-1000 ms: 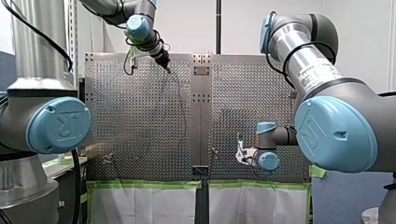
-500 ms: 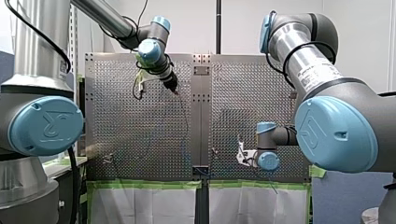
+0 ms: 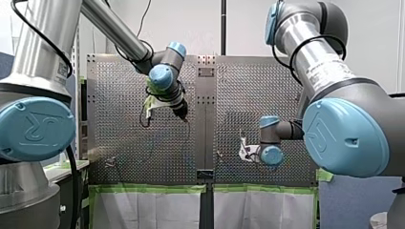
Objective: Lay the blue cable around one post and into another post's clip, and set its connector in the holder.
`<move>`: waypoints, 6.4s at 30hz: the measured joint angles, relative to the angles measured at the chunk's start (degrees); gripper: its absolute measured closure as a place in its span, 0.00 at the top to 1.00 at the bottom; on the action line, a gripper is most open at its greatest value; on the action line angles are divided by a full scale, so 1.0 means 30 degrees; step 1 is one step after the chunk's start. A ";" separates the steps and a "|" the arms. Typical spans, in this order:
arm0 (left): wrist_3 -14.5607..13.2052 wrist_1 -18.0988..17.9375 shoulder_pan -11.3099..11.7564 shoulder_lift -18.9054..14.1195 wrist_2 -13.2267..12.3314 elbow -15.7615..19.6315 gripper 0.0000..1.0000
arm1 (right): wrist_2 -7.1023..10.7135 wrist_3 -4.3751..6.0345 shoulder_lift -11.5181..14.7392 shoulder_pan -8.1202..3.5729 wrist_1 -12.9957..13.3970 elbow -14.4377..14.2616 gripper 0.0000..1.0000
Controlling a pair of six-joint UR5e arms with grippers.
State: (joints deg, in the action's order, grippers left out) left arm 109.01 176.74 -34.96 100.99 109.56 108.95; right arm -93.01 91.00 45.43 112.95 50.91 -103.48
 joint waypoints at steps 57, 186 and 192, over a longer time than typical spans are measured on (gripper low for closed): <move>0.5654 -0.9046 -0.1368 0.6234 -0.2484 0.2869 1.00 | 0.0082 -0.0483 0.1480 0.2589 0.0287 0.0017 0.00; -0.0065 -2.1031 -0.1004 1.5009 0.1995 -0.3824 0.00 | 0.1337 0.0447 -0.2296 -0.0549 0.0842 0.1740 0.00; -0.0950 -2.1261 -0.1024 1.5039 0.1738 -0.4015 0.00 | 0.1591 0.0434 -0.2349 -0.0868 0.0695 0.2021 0.00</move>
State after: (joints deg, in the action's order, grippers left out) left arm 106.16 112.96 -38.03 146.10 114.77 96.91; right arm -88.23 92.30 38.38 110.35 52.99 -97.42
